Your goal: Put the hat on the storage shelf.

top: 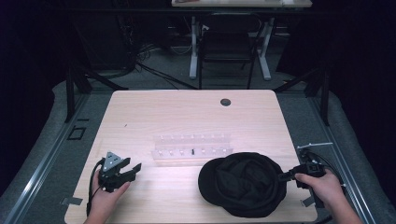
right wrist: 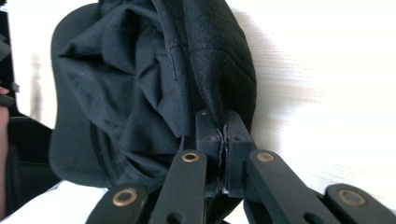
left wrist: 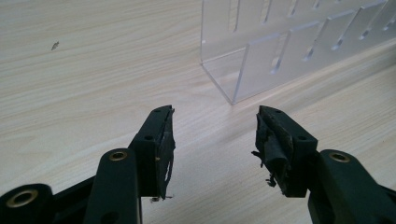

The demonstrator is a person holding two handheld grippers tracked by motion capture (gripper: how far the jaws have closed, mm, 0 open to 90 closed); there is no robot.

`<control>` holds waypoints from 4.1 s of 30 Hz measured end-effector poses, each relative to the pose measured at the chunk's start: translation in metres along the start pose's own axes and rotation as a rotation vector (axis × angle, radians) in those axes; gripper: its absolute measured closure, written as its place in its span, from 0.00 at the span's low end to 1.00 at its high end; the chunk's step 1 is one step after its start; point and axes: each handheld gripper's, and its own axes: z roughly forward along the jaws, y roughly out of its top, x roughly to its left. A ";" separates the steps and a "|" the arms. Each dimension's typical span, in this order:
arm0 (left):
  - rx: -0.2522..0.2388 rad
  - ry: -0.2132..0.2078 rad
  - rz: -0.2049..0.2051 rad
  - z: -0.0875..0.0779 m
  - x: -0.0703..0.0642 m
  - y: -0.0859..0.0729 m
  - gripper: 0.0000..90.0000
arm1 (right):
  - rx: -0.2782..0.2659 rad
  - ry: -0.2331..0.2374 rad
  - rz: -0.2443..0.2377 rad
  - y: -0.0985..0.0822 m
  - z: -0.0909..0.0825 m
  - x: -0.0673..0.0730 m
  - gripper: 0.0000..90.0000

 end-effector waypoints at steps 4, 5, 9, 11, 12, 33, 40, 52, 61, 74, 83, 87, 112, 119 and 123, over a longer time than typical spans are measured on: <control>0.000 0.000 0.000 0.000 0.000 0.000 0.52 | -0.002 0.021 -0.001 0.000 -0.004 0.002 0.98; 0.000 0.000 0.000 0.000 0.000 0.000 0.52 | 0.009 0.035 -0.003 0.000 -0.006 0.002 0.98; 0.002 -0.001 0.001 0.001 0.000 0.000 0.52 | -0.011 0.041 0.012 0.000 -0.008 0.005 0.98; 0.001 -0.001 0.001 0.001 0.000 0.000 0.52 | -0.015 0.055 0.018 0.001 -0.009 0.006 0.98; 0.001 -0.002 0.001 0.001 0.000 0.000 0.52 | -0.007 0.058 0.010 0.001 -0.011 0.006 0.98; 0.005 -0.003 0.000 0.001 0.000 -0.001 0.52 | -0.031 0.039 -0.040 0.005 -0.031 0.044 0.98; 0.005 -0.002 -0.001 0.001 0.000 -0.001 0.52 | -0.014 -0.040 -0.076 0.008 -0.039 0.064 0.98; 0.006 -0.003 0.001 0.000 0.000 -0.001 0.52 | -0.022 -0.081 -0.105 0.012 -0.054 0.097 0.98; 0.006 -0.001 -0.001 0.000 0.000 0.000 0.52 | -0.029 -0.071 -0.120 0.015 -0.066 0.114 0.98; 0.006 -0.001 0.001 0.000 0.000 0.000 0.52 | -0.048 -0.030 -0.160 0.018 -0.086 0.134 0.98; 0.005 0.000 0.001 0.000 0.000 0.000 0.52 | -0.090 -0.015 -0.171 0.022 -0.102 0.144 0.98; 0.006 -0.001 -0.001 0.000 0.000 0.000 0.52 | -0.110 0.006 -0.158 0.024 -0.111 0.146 0.98; 0.004 -0.001 -0.001 0.000 0.000 0.000 0.52 | -0.204 0.292 -0.101 0.040 -0.127 0.149 0.98; 0.001 -0.002 0.000 0.000 0.000 0.000 0.52 | -0.217 0.362 -0.118 0.047 -0.121 0.158 0.98; 0.002 -0.002 0.001 0.000 0.000 0.000 0.52 | -0.222 0.398 -0.117 0.052 -0.116 0.162 0.98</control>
